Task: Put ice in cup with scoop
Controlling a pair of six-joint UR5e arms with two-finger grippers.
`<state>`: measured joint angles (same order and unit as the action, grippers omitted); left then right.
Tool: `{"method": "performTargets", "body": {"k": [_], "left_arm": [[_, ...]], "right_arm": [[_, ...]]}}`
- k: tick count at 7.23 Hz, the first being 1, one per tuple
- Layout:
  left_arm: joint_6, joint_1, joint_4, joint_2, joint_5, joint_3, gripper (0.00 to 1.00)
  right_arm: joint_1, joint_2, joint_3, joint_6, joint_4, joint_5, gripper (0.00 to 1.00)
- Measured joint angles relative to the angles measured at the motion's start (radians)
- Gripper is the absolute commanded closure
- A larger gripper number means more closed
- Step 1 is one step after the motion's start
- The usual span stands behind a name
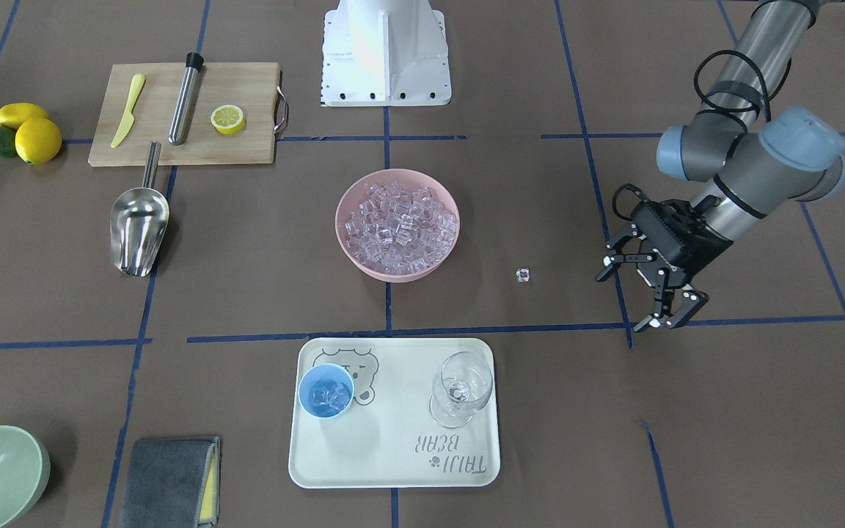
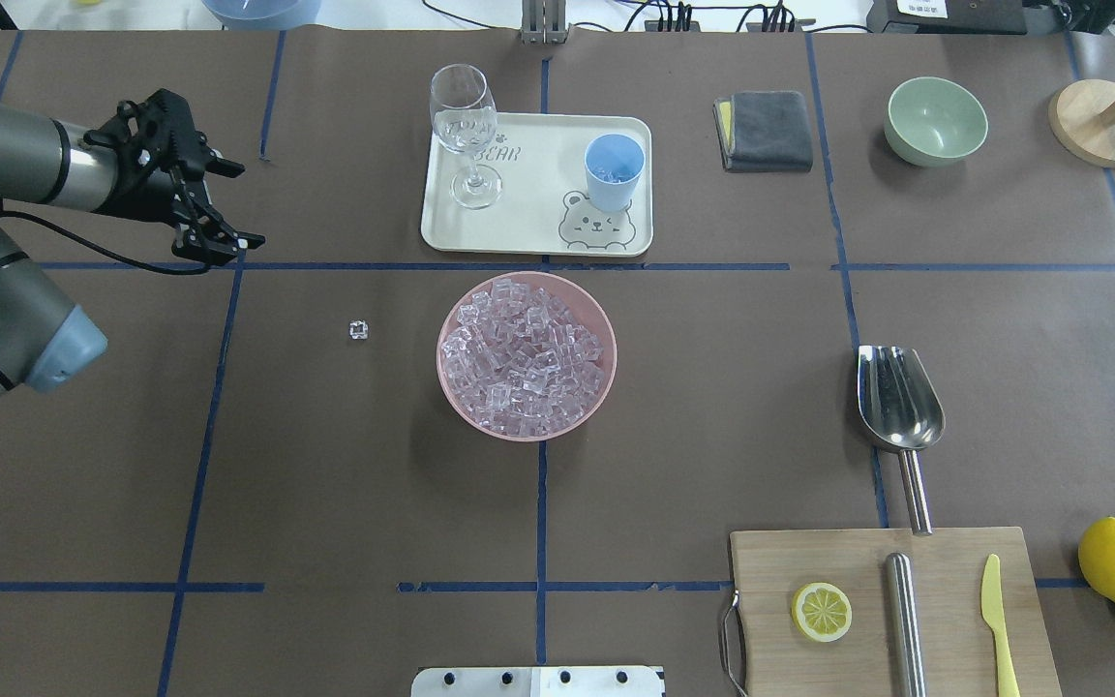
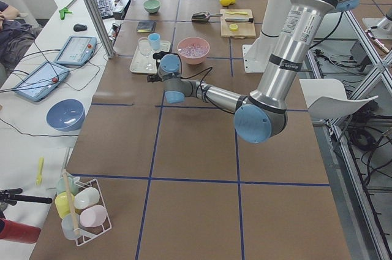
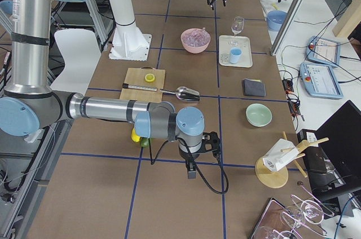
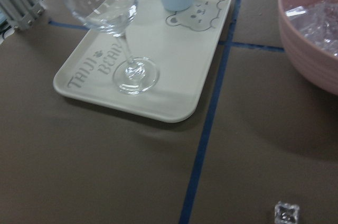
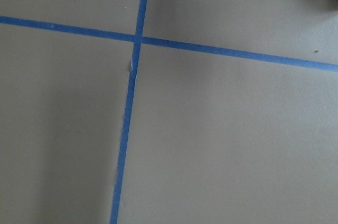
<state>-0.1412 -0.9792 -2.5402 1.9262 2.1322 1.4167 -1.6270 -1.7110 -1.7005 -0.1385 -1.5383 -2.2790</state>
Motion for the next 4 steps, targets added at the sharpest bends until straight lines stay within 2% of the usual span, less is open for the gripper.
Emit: {"method": "performTargets", "body": {"k": [2,4], "left_arm": [[-0.129,-0.136,0.257,-0.013,0.032,0.017,0.00],[-0.151,-0.295,0.517,-0.019,0.099,0.027,0.00]], "right_arm": [[0.005,0.002,-0.026,0.036,-0.002,-0.028,0.00],[0.007,0.002,-0.029,0.039,-0.002,-0.041,0.00]]}}
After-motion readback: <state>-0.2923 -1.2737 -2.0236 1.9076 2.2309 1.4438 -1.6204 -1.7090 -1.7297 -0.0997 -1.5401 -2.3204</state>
